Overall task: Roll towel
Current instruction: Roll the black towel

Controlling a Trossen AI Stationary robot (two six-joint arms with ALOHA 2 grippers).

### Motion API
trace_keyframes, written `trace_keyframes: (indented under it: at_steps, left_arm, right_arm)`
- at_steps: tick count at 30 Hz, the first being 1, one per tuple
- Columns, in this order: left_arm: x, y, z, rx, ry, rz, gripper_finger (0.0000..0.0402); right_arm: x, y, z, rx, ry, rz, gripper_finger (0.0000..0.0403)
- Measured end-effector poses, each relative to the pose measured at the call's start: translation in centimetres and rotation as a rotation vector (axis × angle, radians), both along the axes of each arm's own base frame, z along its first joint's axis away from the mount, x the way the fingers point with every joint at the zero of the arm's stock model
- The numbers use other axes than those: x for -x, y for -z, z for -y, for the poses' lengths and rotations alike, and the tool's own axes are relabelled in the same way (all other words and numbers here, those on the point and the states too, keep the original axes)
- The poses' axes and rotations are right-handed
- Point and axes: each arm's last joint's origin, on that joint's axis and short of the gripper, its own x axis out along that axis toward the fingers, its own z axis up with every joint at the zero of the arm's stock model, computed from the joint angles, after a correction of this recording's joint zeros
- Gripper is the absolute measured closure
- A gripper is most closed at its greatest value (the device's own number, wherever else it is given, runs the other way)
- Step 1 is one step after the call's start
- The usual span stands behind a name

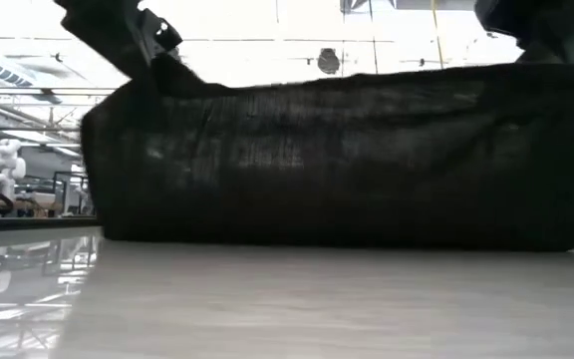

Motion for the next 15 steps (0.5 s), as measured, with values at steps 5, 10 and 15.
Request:
trace_keyframes:
  at_steps: [5, 10, 15]
  left_arm:
    - [-0.3, 2.1, 1.8, 0.085, 0.053, -0.038, 0.0402]
    - [-0.7, 3.7, 3.0, 0.140, 0.111, -0.088, 0.0402]
    - [-0.9, 3.9, 3.3, 0.148, 0.128, -0.089, 0.0402]
  right_arm:
    - [-0.4, 0.0, -2.3, -0.037, -0.028, 0.044, 0.0403]
    - [-0.4, 0.1, -4.6, -0.106, -0.048, 0.037, 0.0403]
    - [-0.2, 0.7, -5.8, -0.114, -0.055, -0.022, 0.0403]
